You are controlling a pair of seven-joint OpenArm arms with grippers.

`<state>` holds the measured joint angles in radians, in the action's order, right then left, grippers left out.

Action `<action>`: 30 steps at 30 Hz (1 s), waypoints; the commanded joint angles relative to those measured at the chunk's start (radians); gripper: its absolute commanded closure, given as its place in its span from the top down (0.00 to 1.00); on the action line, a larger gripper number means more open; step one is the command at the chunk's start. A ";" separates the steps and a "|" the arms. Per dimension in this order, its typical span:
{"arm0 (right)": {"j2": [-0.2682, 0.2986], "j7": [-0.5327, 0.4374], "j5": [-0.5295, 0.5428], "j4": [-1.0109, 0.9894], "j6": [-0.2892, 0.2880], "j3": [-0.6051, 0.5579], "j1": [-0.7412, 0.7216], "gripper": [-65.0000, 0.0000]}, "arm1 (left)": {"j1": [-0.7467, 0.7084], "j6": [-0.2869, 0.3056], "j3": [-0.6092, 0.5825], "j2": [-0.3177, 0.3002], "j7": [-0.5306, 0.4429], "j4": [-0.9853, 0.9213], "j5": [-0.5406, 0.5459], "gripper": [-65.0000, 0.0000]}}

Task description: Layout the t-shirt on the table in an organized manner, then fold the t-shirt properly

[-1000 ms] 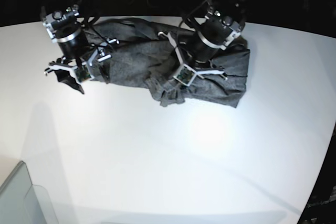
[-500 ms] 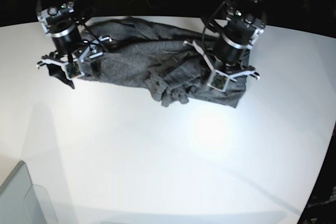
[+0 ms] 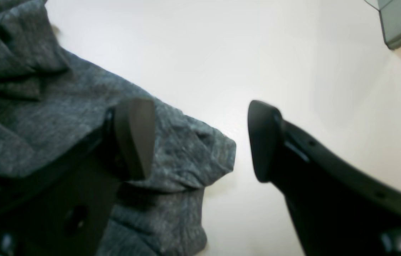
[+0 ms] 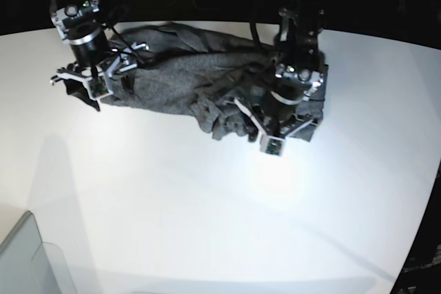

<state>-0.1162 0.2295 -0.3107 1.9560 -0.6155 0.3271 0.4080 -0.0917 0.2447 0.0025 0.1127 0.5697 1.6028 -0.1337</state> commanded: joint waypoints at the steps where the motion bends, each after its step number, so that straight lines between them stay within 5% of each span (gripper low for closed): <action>1: 0.003 -0.025 0.012 0.019 0.001 0.002 -0.005 0.63 | 0.005 0.008 -0.034 -0.008 -0.032 0.014 0.012 0.19; 8: 0.003 -0.025 0.012 0.019 0.001 0.002 -0.005 0.63 | -0.013 0.006 -0.312 -0.141 -0.027 0.012 0.018 0.18; 16: 0.000 -0.025 0.012 0.019 0.001 0.002 -0.013 0.63 | -0.079 0.011 -0.384 -0.224 -0.029 0.061 0.019 0.19; 26: -0.041 -0.017 0.012 0.035 0.001 0.004 -0.002 0.69 | -0.070 0.011 -0.312 -0.187 -0.040 0.169 0.021 0.19; 30: -0.041 0.060 0.012 0.047 0.001 0.000 0.027 0.74 | -0.075 0.011 -0.315 -0.183 -0.030 0.276 0.021 0.19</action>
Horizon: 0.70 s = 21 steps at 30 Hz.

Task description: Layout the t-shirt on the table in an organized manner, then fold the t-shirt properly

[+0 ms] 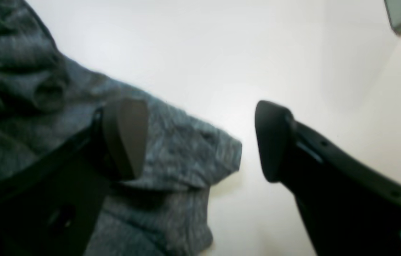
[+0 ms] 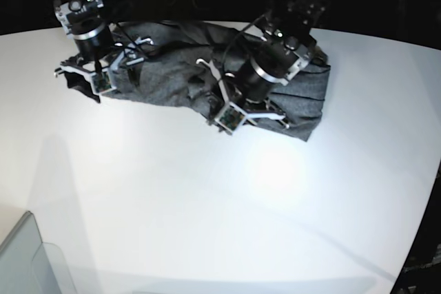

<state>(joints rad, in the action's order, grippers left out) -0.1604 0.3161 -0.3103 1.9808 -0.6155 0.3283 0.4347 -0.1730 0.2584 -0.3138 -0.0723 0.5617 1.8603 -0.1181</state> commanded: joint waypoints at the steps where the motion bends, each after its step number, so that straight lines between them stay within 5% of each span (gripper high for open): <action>1: 0.003 -0.007 0.012 0.022 0.001 -0.001 -0.001 0.74 | 0.007 -0.003 0.002 0.001 -0.022 0.032 0.005 0.19; 5: 0.003 0.073 0.024 0.022 0.001 0.004 -0.007 0.76 | -0.003 -0.005 0.005 -0.007 -0.021 0.055 0.002 0.31; 9: 0.003 0.134 0.152 0.021 0.001 0.055 -0.007 0.76 | -0.046 -0.005 0.110 -0.036 -0.021 0.043 0.005 0.48; 21: 0.003 0.168 0.184 -0.081 0.001 0.065 -0.001 0.76 | -0.110 -0.003 0.460 -0.037 -0.021 0.026 0.005 0.49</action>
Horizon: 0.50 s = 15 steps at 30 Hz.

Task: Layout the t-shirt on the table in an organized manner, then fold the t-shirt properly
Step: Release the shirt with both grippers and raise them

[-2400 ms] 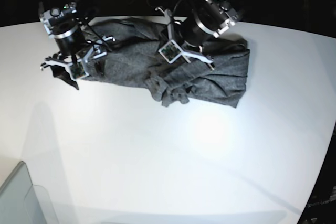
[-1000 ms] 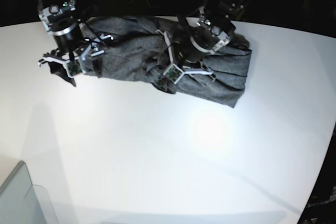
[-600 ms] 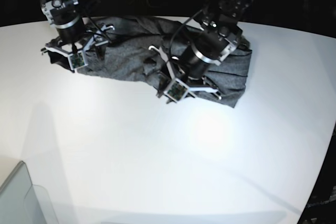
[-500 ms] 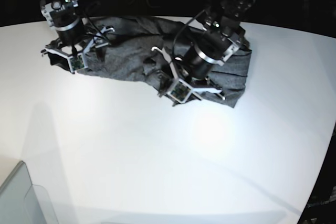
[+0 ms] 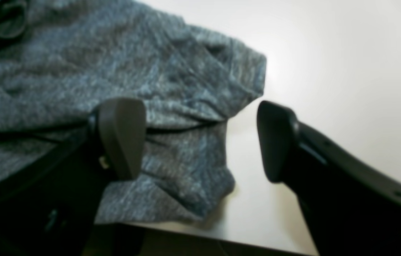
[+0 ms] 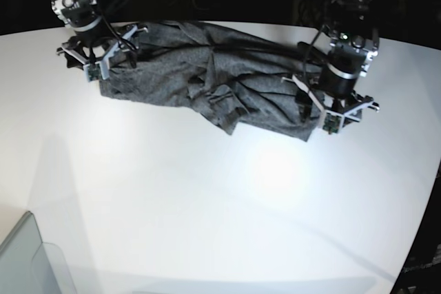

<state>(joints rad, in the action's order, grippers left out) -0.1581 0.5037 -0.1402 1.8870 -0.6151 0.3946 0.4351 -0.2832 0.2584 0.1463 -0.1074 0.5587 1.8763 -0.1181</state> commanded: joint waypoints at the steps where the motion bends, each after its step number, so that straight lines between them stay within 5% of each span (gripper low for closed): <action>1: 0.001 -0.020 0.014 -0.007 0.001 -0.001 -0.006 0.76 | 0.000 -0.003 0.019 -0.002 -0.018 0.004 0.005 0.49; 15: 0.001 -0.021 0.014 -0.152 0.001 -0.001 -0.097 0.75 | -0.054 -0.003 0.167 -0.002 -0.027 -0.050 0.005 0.49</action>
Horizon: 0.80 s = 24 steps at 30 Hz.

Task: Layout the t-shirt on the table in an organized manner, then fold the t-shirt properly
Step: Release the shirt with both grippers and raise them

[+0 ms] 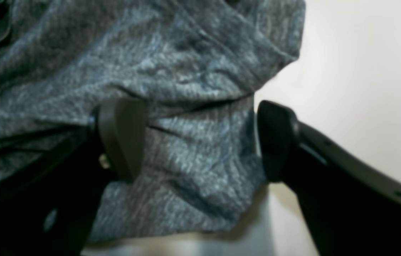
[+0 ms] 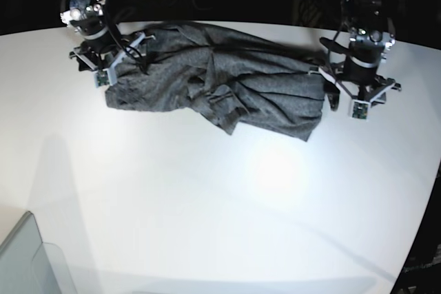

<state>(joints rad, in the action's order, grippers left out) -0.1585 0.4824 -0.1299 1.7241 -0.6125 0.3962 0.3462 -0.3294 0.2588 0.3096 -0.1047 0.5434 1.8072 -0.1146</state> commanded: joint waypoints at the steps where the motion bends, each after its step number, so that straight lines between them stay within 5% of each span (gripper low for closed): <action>1: 0.001 0.000 0.003 0.006 -0.002 -0.001 -0.020 0.75 | -0.009 -0.003 0.012 -0.005 -0.012 0.019 0.002 0.49; 12: 0.040 0.002 0.002 -0.210 -0.002 0.000 -0.134 0.50 | -0.038 -0.003 0.125 0.001 -0.012 0.018 0.002 0.49; 22: 0.055 0.008 0.000 -0.224 -0.001 0.002 -0.164 0.00 | -0.030 -0.003 0.237 0.043 -0.012 0.019 0.002 0.49; 24: 0.073 0.055 -0.001 -0.221 -0.001 0.002 -0.180 0.00 | -0.027 -0.003 0.270 0.064 -0.012 0.019 0.002 0.49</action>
<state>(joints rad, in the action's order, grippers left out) -0.0917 0.4511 -0.0769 1.5101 -0.6136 0.3965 0.1612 -0.3618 0.2588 0.5758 -0.0319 0.5503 1.8065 -0.1146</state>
